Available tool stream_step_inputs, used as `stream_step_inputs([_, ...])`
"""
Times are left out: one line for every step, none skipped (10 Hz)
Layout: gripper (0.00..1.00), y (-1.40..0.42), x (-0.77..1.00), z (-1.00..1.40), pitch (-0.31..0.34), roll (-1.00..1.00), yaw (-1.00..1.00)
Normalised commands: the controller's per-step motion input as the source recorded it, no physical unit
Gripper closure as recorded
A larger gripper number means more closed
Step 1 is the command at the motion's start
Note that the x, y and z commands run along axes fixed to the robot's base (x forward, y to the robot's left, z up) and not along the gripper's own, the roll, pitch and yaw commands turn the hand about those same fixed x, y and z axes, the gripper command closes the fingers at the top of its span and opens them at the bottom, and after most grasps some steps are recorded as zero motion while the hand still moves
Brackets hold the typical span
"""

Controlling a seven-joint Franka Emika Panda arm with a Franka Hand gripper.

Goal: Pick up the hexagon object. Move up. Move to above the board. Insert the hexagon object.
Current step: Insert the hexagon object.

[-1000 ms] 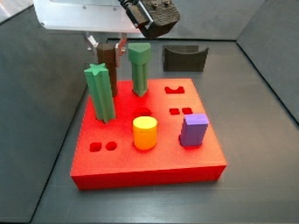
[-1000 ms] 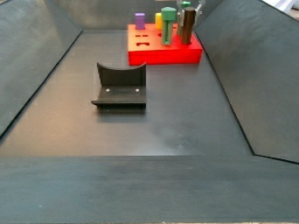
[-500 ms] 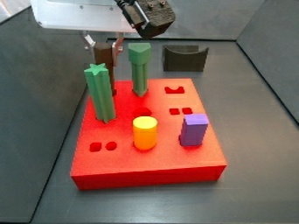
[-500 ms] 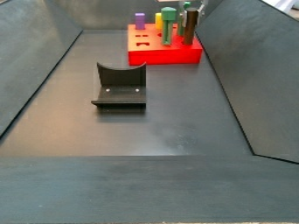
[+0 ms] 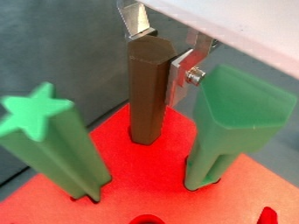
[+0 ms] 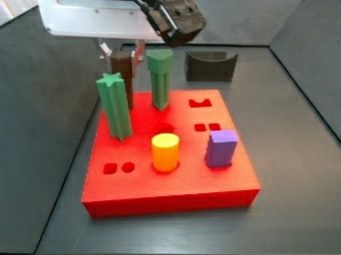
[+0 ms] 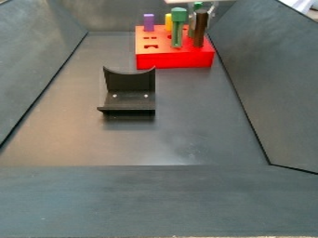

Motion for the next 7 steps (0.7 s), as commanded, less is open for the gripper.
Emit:
stream_step_inputs([1.00,0.00,0.00,-0.05,0.000,0.00,0.00])
stream_step_inputs([1.00,-0.07,-0.13,-0.71,-0.106,0.19,0.00])
stream_step_inputs([1.00,-0.07,-0.10,-0.86,-0.107,0.23,0.01])
stream_step_inputs([1.00,-0.07,-0.09,-0.85,-0.107,0.24,0.01])
stream_step_inputs([1.00,-0.03,-0.01,-0.83,-0.120,0.21,0.00])
stream_step_inputs([1.00,0.00,0.00,0.00,-0.004,0.00,0.00])
stream_step_inputs([1.00,0.00,0.00,0.00,0.000,0.00,0.00])
